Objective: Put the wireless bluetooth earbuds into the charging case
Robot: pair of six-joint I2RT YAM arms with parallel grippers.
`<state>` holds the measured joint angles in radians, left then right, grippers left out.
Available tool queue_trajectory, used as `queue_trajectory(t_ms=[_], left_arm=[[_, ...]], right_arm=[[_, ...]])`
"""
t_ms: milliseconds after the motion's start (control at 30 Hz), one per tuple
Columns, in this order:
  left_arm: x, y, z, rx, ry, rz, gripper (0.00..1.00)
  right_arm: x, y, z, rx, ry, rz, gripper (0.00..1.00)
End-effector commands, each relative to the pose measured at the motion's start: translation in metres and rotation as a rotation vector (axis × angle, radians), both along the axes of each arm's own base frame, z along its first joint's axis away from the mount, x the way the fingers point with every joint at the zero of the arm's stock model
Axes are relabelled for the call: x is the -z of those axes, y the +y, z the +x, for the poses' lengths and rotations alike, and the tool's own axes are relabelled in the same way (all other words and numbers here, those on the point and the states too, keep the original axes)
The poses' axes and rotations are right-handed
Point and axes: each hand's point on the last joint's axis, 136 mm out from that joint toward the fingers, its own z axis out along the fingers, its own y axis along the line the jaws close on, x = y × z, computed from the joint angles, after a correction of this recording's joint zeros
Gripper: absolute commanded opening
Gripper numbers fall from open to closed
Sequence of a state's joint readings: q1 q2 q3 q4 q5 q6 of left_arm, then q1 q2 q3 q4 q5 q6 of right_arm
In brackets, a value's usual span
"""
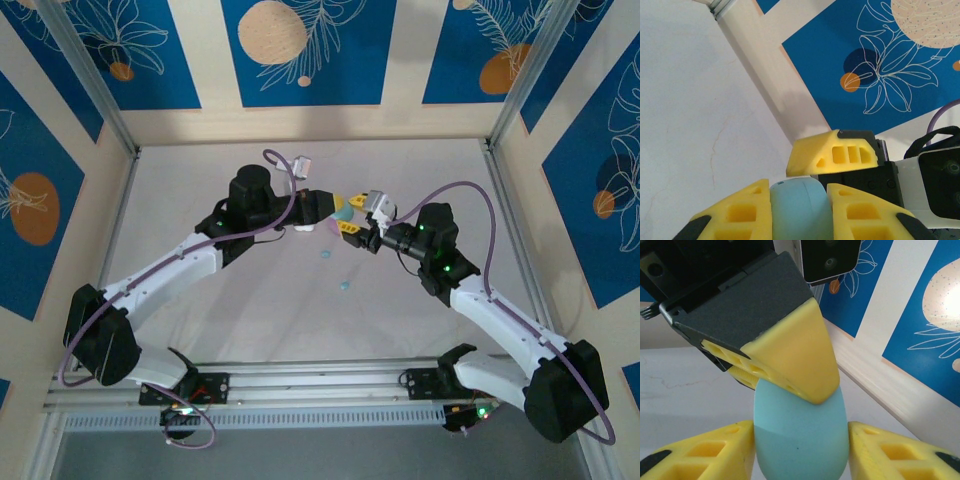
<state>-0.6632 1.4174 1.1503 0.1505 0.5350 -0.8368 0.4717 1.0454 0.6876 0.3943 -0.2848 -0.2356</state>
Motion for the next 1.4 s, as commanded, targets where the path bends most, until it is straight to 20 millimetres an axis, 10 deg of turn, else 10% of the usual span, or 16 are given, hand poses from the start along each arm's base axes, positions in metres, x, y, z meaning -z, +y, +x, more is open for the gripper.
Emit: queue_trajectory(t_ms=[0, 700, 900, 1133, 1367], left_arm=[[-0.017, 0.002, -0.007, 0.025, -0.034, -0.040, 0.13], [-0.020, 0.003, -0.007, 0.026, -0.053, -0.042, 0.14], [-0.020, 0.007, -0.007, 0.012, -0.104, -0.013, 0.25], [-0.029, 0.017, -0.011, -0.008, -0.260, 0.034, 0.62], [-0.025, 0.041, -0.027, -0.039, -0.625, 0.106, 0.68]], right_arm=[[-0.012, 0.000, 0.004, 0.011, -0.016, 0.007, 0.51], [-0.012, -0.001, 0.008, 0.026, 0.006, 0.007, 0.41], [-0.014, 0.004, -0.003, -0.057, 0.082, 0.021, 0.34], [-0.012, 0.010, -0.017, -0.170, 0.186, 0.026, 0.33], [-0.014, 0.013, -0.030, -0.338, 0.374, 0.040, 0.32]])
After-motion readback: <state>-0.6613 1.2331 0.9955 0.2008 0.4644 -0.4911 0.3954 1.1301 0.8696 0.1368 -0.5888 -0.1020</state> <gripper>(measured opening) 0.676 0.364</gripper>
